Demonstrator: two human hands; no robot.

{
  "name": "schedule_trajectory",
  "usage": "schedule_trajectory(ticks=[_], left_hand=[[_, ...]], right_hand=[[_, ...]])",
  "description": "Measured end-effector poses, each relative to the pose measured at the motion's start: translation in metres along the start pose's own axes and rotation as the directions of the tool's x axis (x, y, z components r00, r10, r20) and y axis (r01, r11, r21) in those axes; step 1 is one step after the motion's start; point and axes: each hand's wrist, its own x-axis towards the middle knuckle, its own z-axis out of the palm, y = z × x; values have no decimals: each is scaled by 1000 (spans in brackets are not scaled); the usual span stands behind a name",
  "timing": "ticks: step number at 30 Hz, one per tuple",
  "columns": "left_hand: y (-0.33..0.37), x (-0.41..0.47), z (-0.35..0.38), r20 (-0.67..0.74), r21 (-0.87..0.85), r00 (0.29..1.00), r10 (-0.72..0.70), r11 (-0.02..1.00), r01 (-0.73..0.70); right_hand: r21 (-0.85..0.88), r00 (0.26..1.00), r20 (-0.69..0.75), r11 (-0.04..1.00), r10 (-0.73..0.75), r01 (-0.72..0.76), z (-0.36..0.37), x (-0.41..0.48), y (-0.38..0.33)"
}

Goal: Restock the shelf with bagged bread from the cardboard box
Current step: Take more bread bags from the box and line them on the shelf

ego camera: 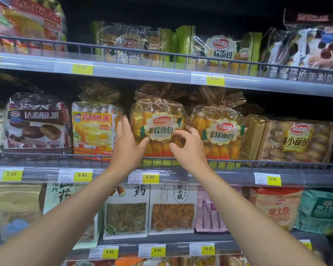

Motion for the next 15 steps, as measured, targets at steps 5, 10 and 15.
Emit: schedule_trajectory(ticks=[5,10,15], left_hand=[[5,-22,7,-57,104,987,153,984,-147],[11,-43,28,5,292,914,406,874,-389],[35,-53,72,110,307,816,568,761,-571]], right_hand=[[12,995,-7,995,-95,95,-12,-12,4],[-147,972,-66,965,-227,216,-27,-24,25],[-399,941,-172,894,-292,205,-60,-38,55]])
